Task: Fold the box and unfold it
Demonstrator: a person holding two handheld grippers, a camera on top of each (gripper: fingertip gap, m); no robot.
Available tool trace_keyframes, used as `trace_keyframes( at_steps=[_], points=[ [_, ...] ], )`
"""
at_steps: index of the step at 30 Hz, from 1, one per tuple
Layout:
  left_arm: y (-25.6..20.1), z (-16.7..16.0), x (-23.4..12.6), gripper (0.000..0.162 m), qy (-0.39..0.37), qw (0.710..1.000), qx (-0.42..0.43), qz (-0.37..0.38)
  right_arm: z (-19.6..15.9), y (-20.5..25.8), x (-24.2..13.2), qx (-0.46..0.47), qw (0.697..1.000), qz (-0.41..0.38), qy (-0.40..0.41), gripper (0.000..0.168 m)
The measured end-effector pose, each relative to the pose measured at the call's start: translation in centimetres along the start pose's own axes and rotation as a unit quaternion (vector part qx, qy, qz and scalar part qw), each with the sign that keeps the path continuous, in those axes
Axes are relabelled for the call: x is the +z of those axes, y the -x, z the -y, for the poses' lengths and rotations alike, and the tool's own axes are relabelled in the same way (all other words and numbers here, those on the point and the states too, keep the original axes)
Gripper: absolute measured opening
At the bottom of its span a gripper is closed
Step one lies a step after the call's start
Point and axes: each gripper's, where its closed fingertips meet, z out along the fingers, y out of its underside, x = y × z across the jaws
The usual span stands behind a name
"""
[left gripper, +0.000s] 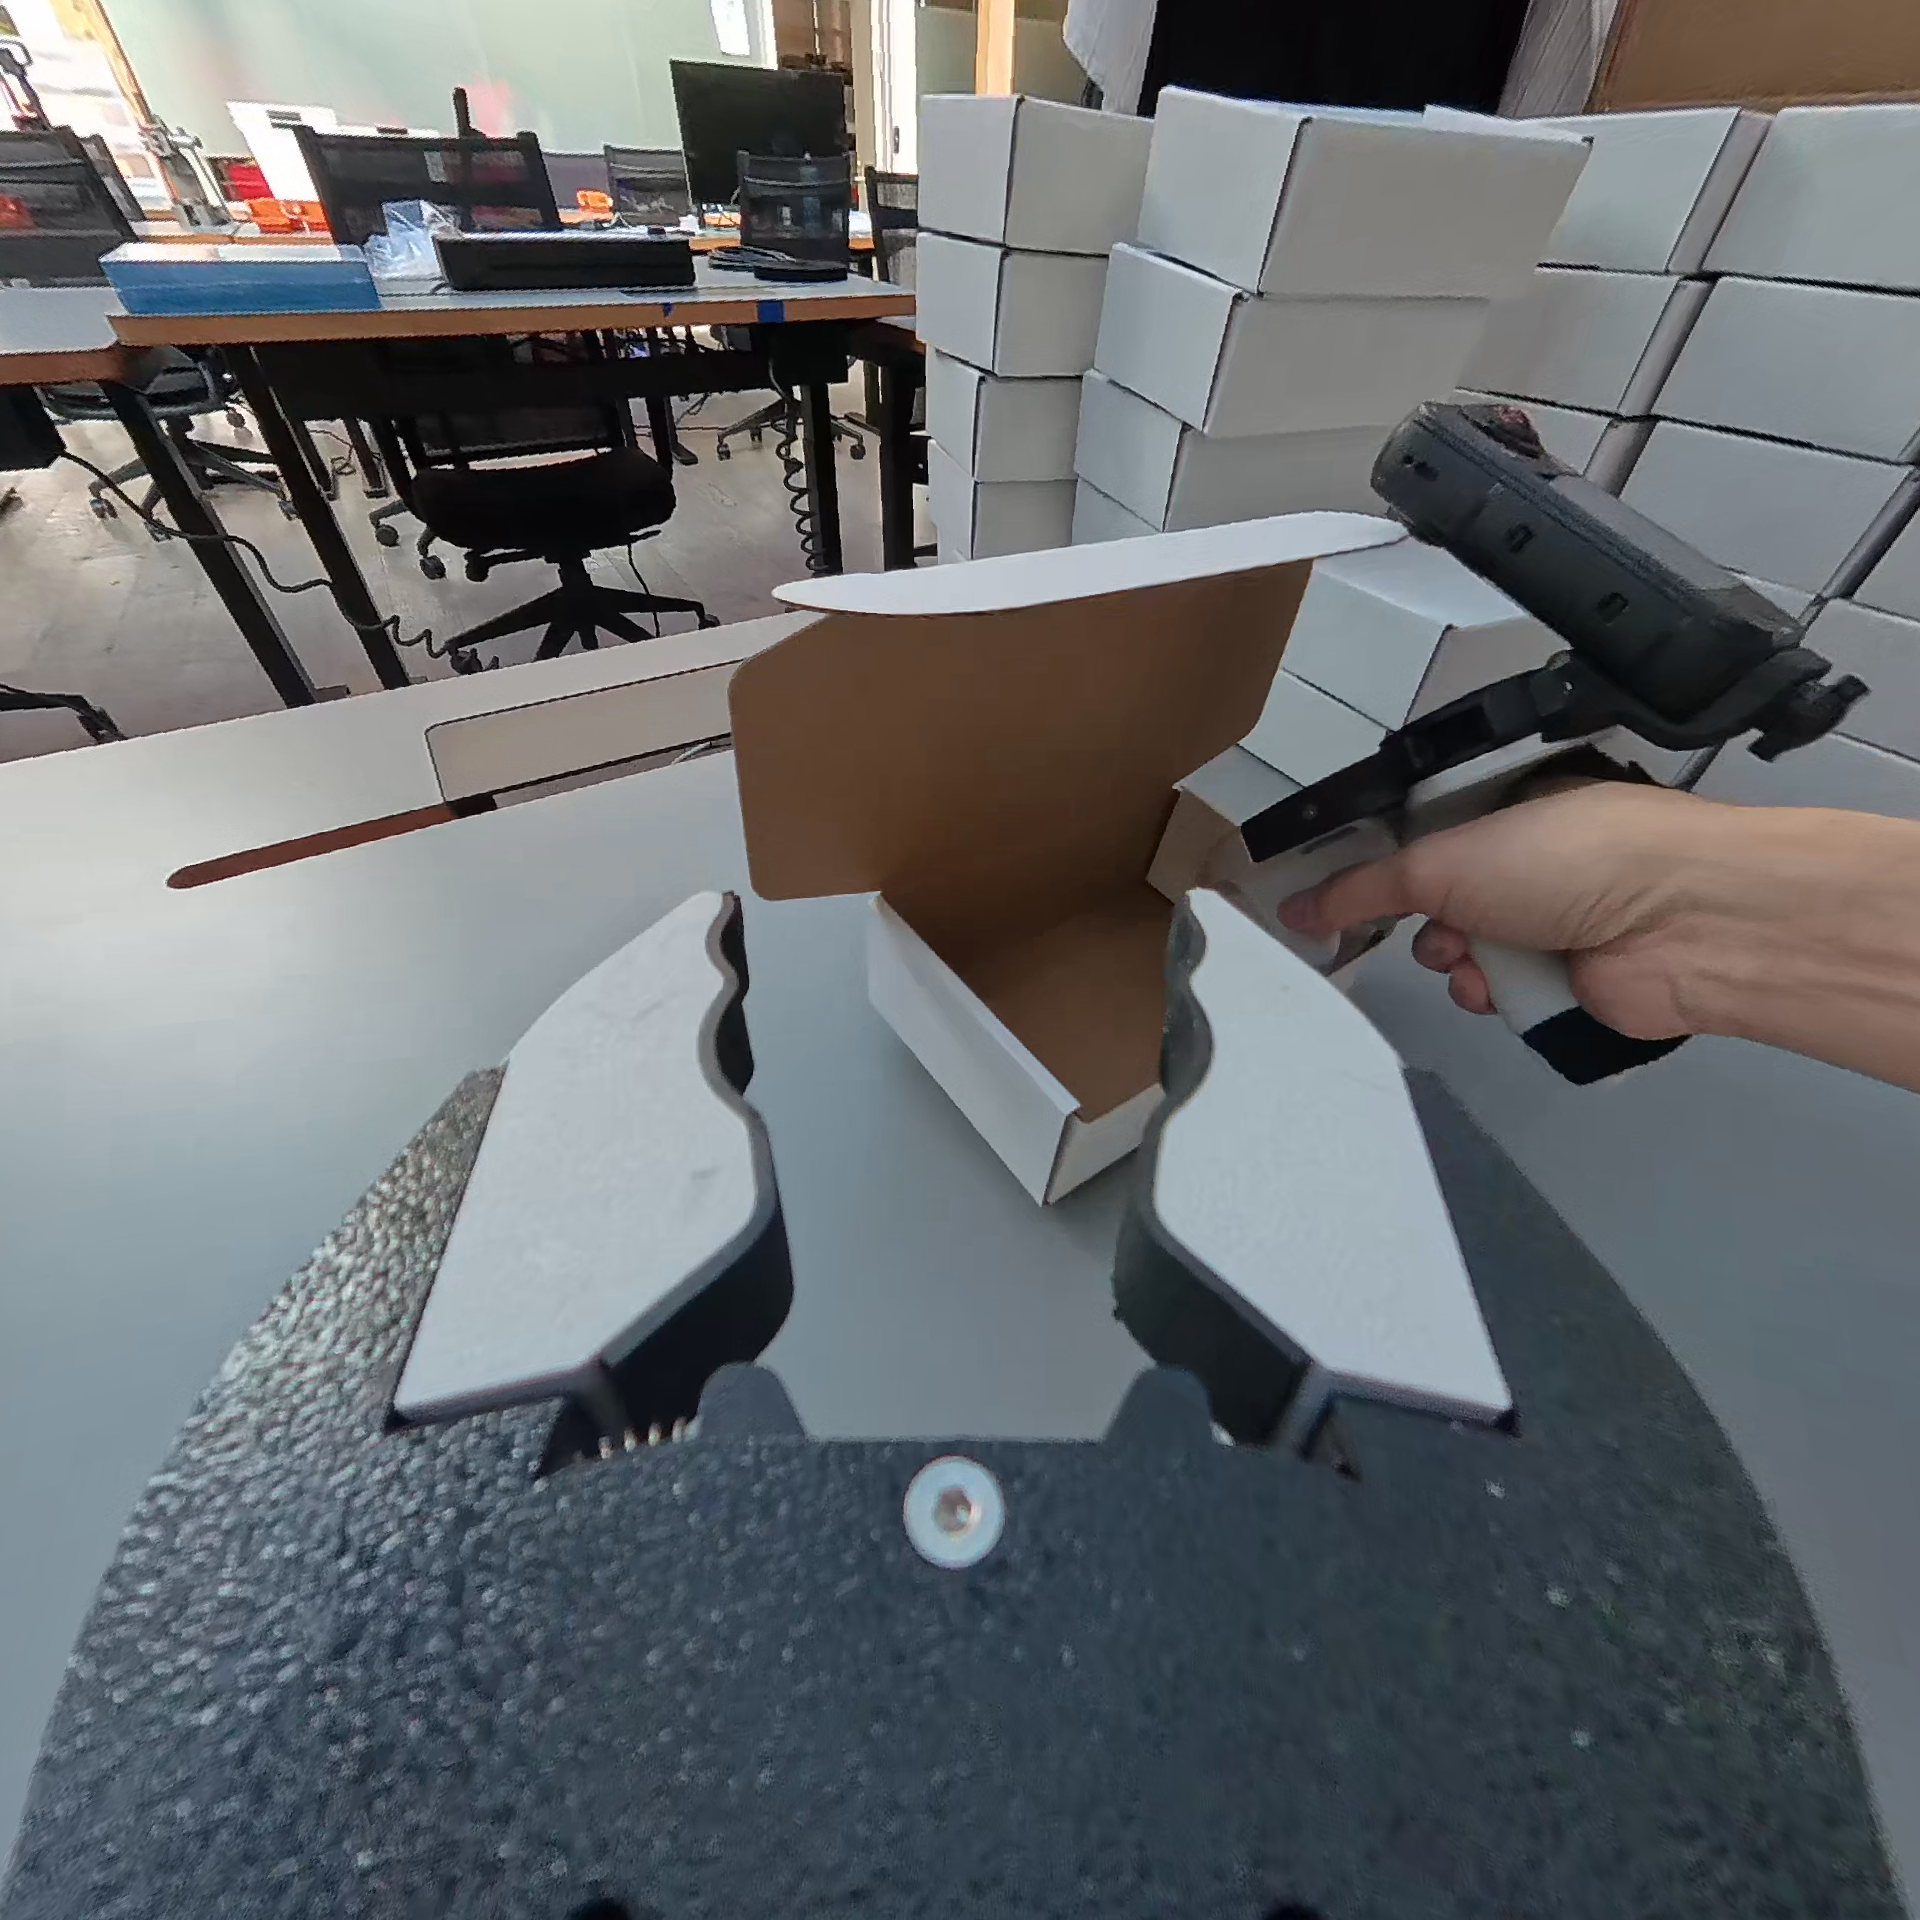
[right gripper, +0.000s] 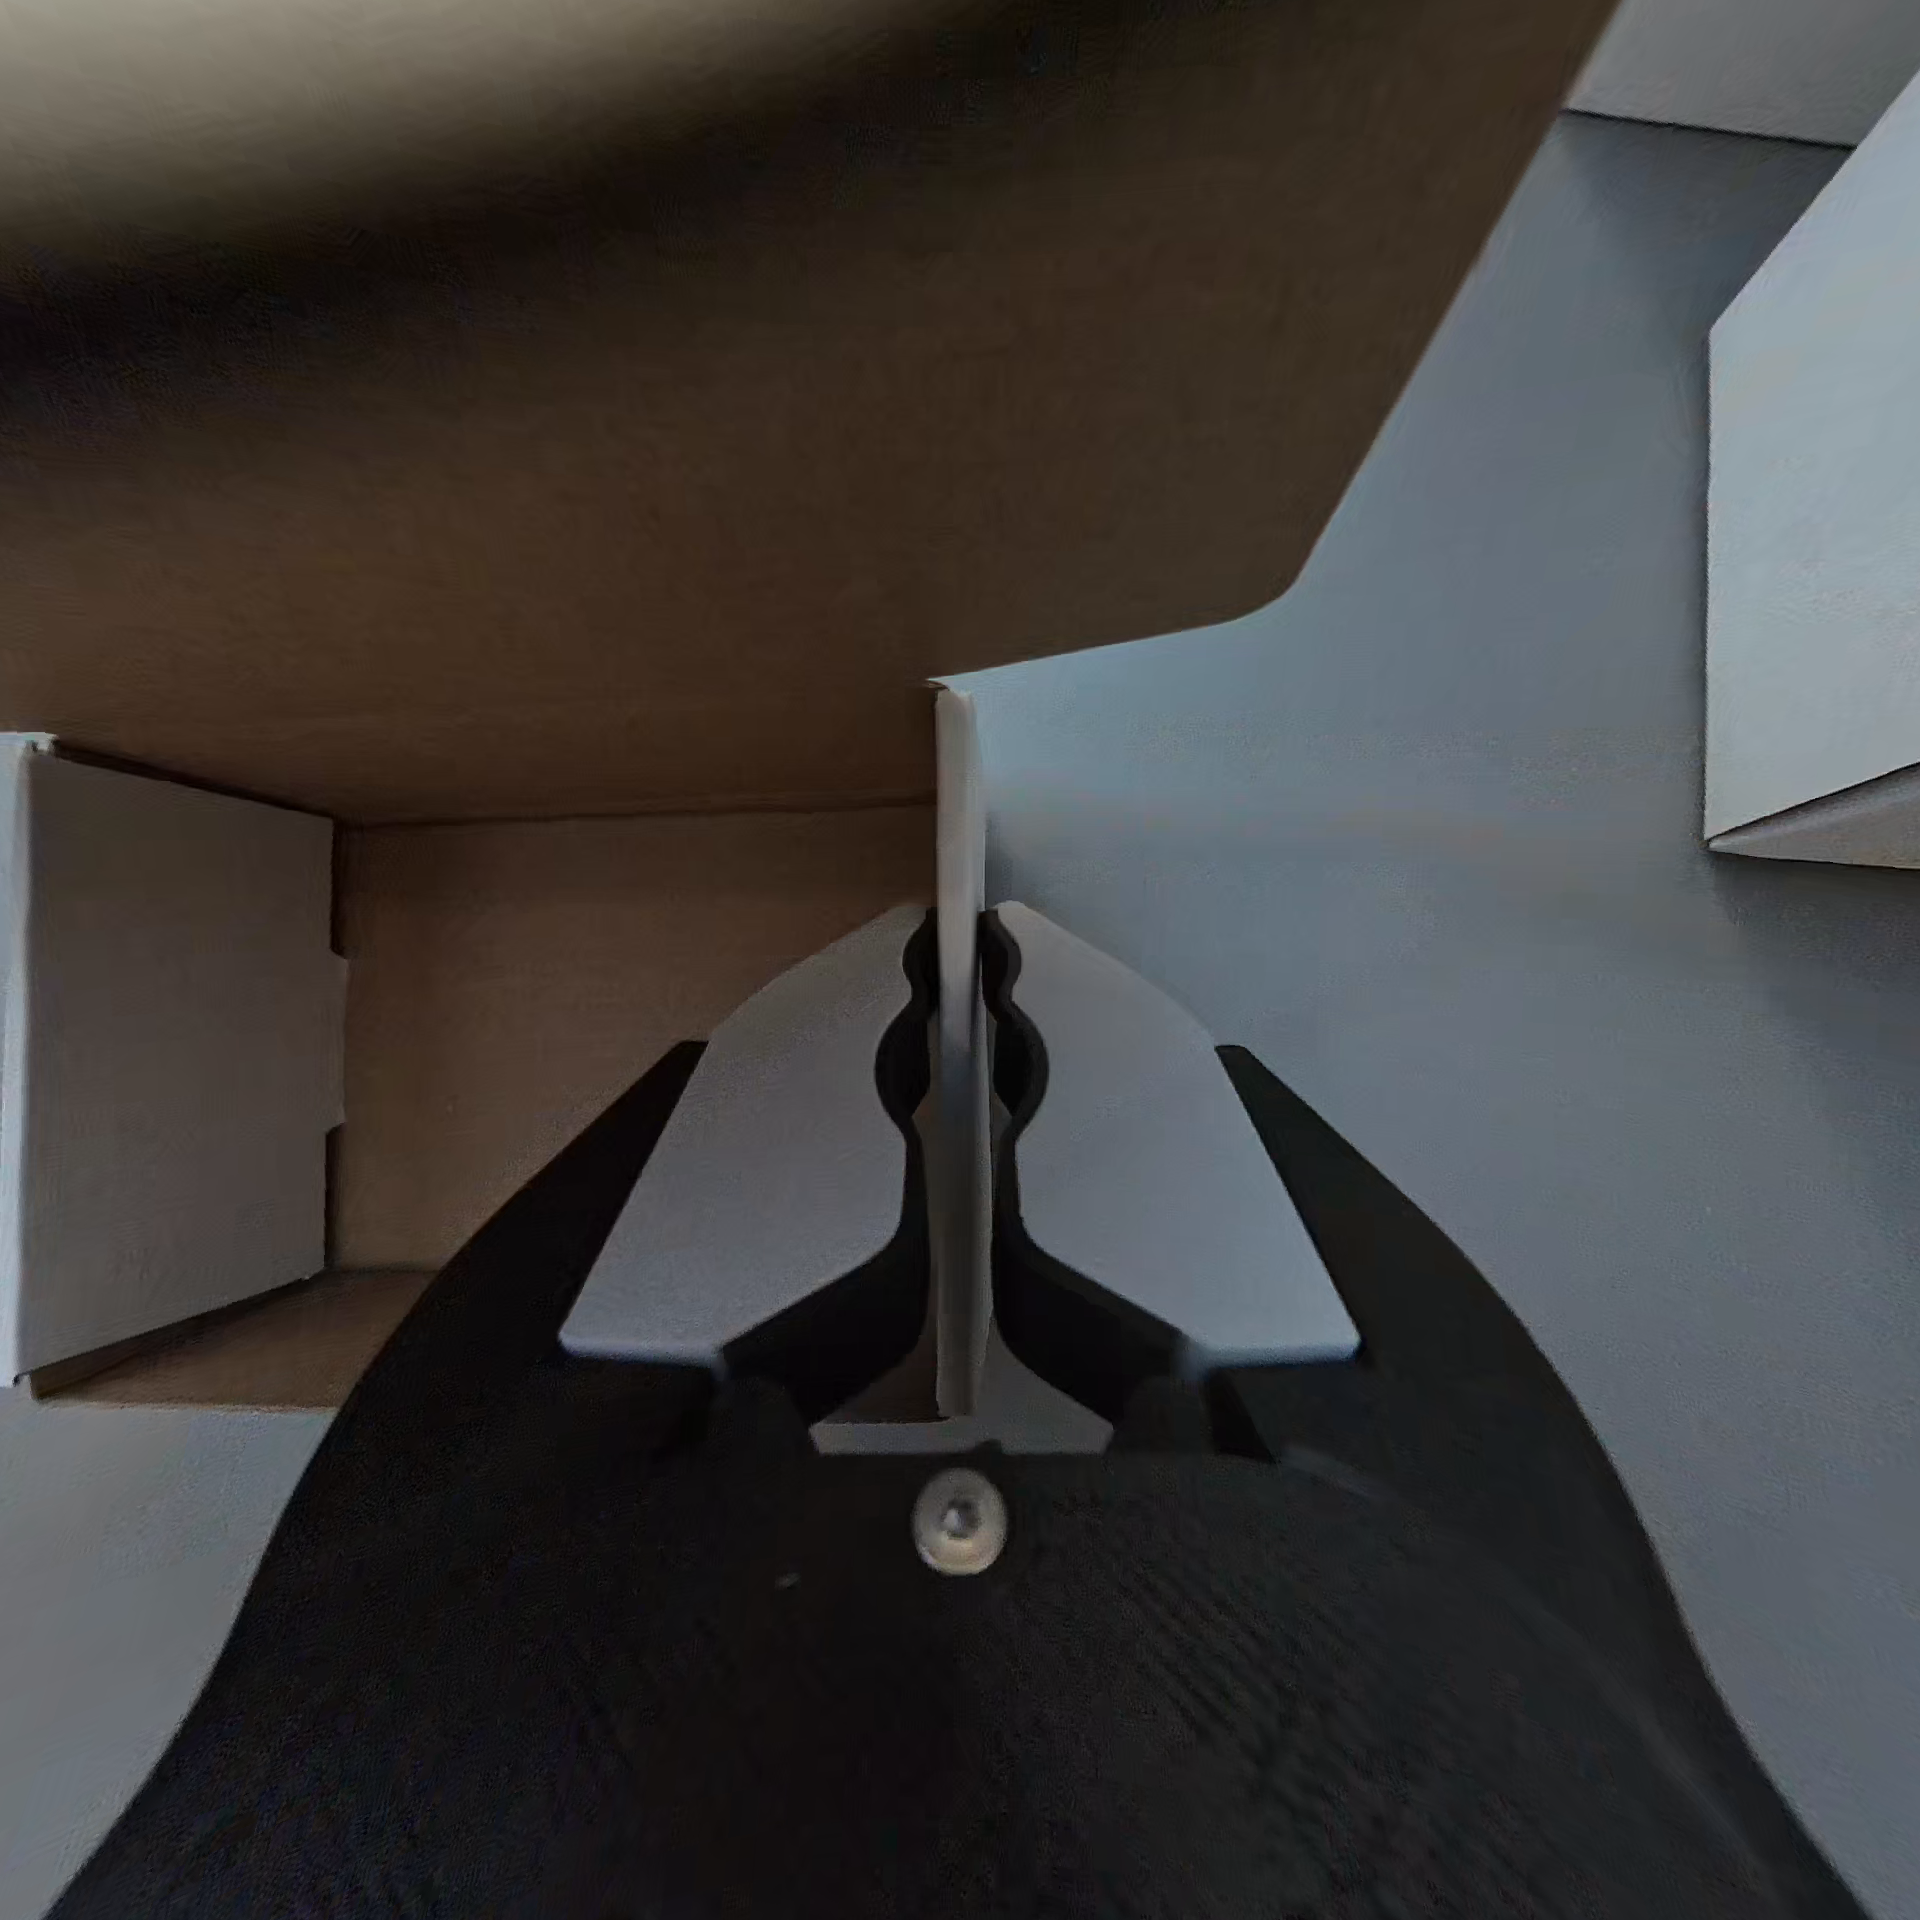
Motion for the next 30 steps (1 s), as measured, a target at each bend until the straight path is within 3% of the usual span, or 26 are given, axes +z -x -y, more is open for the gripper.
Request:
trace_keyframes(
  at_steps=[5, 9, 12, 19, 23, 26, 30],
  points=[
    [-0.8, -0.7, 1.1, 0.077, 0.0, 0.999, -0.009, -0.032, -0.6, 0.2, 0.2, -0.015, 1.0, 0.009, -0.004, 0.014],
    [-1.2, -1.2, 1.5, 0.08, -0.003, 0.997, -0.03, -0.07, -1.1, 0.3, -0.8, -0.065, 0.996, 0.049, -0.019, 0.079],
    [-0.9, -1.9, 1.5, 0.085, 0.004, 0.996, -0.005, -0.089, -1.5, -0.8, -2.8, -0.118, 0.985, 0.108, -0.064, 0.094],
    [0.0, -0.8, 3.1, 0.086, -0.003, 0.985, 0.014, -0.171, 0.9, -2.7, -8.8, -0.155, 0.938, 0.268, -0.154, 0.098],
    [-0.3, -0.8, 5.0, 0.085, 0.01, 0.976, 0.059, -0.211, 1.6, -4.2, -10.3, -0.26, 0.913, 0.268, -0.165, 0.1],
    [0.1, -1.0, 6.5, 0.082, 0.021, 0.966, 0.098, -0.238, 3.2, -5.4, -9.7, -0.339, 0.886, 0.255, -0.188, 0.087],
    [-0.7, -0.3, 7.3, 0.063, 0.021, 0.946, 0.101, -0.308, 3.6, -4.5, -9.6, -0.413, 0.83, 0.318, -0.198, 0.072]
  ],
)
